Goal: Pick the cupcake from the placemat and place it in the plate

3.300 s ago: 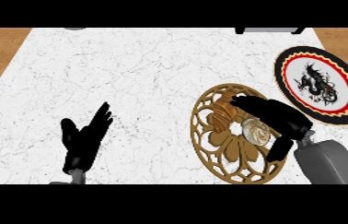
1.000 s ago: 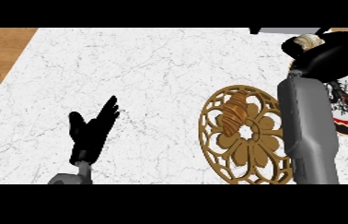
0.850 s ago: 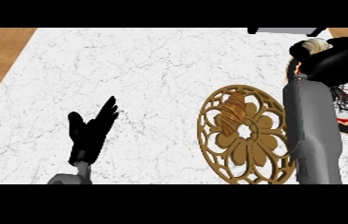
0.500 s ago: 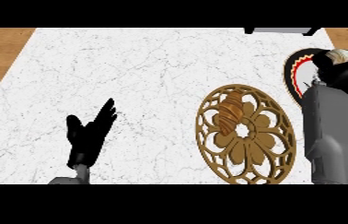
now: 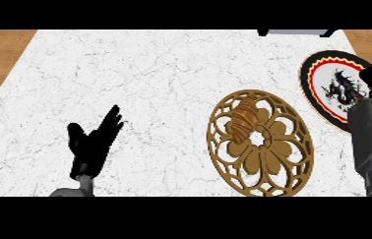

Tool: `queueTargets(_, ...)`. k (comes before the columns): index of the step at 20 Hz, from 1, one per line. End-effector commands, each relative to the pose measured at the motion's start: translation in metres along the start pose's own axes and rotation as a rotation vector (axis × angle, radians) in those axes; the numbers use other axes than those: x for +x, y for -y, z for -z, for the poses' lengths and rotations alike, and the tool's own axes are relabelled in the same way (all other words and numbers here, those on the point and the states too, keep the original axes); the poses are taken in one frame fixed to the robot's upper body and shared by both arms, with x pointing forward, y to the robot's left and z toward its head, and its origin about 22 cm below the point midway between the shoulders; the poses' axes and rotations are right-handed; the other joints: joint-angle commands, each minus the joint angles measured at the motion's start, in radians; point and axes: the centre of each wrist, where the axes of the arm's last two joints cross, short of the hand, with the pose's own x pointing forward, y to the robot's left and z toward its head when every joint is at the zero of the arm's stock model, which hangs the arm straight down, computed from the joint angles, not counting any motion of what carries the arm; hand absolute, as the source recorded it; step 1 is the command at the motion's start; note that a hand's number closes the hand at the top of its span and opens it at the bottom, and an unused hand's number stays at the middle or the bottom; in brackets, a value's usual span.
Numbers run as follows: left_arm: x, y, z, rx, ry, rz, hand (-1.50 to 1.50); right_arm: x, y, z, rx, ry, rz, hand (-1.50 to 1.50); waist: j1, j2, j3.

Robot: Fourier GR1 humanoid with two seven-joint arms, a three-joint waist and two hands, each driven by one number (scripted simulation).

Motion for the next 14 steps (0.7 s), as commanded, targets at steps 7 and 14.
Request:
queueTargets(7,0.000,0.006,-0.006,-0.003,-0.022,-0.014,0.00,-0.026,-0.013,0.020,0.265,-0.205,-0.102,-1.50,0.003,0.000,0.006)
queueTargets(14,-0.004,-0.003,-0.004,0.003,-0.021,0.005,0.00,-0.011,-0.009,0.013,0.194,-0.097,0.140,-1.50,-0.001,0.000,0.006)
